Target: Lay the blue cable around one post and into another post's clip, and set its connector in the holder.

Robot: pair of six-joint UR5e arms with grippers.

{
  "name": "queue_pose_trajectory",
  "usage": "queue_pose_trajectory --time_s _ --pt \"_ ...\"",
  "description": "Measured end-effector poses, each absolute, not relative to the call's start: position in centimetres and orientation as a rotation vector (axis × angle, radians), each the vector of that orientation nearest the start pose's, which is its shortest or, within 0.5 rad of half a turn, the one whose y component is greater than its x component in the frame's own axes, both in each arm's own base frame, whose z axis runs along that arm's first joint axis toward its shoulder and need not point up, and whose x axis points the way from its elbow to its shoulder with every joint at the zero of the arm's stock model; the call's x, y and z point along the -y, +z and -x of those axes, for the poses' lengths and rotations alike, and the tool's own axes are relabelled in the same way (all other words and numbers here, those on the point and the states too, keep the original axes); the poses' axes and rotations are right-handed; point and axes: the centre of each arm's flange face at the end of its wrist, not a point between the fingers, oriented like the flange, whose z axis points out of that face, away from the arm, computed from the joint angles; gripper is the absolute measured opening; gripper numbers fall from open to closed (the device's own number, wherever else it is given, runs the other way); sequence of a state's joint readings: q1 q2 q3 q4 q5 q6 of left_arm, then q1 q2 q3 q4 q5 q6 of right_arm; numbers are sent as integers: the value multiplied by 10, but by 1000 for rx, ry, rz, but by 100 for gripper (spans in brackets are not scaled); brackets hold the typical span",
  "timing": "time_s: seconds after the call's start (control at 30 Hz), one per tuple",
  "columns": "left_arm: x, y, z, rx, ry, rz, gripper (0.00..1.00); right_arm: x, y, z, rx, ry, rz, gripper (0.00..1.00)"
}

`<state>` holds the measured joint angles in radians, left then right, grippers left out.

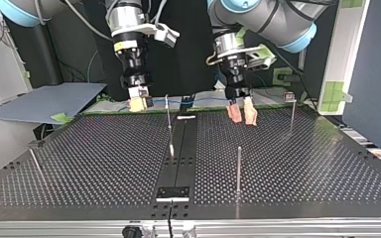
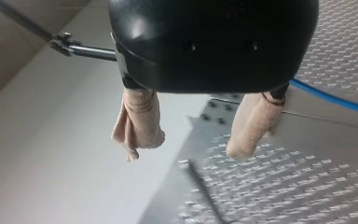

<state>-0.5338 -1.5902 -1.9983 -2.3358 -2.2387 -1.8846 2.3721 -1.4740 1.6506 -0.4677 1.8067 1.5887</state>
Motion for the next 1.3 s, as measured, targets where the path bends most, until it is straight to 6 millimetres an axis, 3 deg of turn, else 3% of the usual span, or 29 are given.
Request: queue_pose_trajectory --time_s 0.23,0.67,0.87,1.3 --pt "282 406 -379 -1147 -327 479 100 301 484 -470 793 1865 -1311 0" --pt "246 491 -389 -1041 -342 468 100 321 473 -498 783 1811 -1434 0" --pt "235 501 -409 -1057 -304 439 100 338 464 -507 812 1784 -1480 0" --pt "208 493 -473 -1156 -204 371 100 377 439 -522 869 1696 -1578 0"
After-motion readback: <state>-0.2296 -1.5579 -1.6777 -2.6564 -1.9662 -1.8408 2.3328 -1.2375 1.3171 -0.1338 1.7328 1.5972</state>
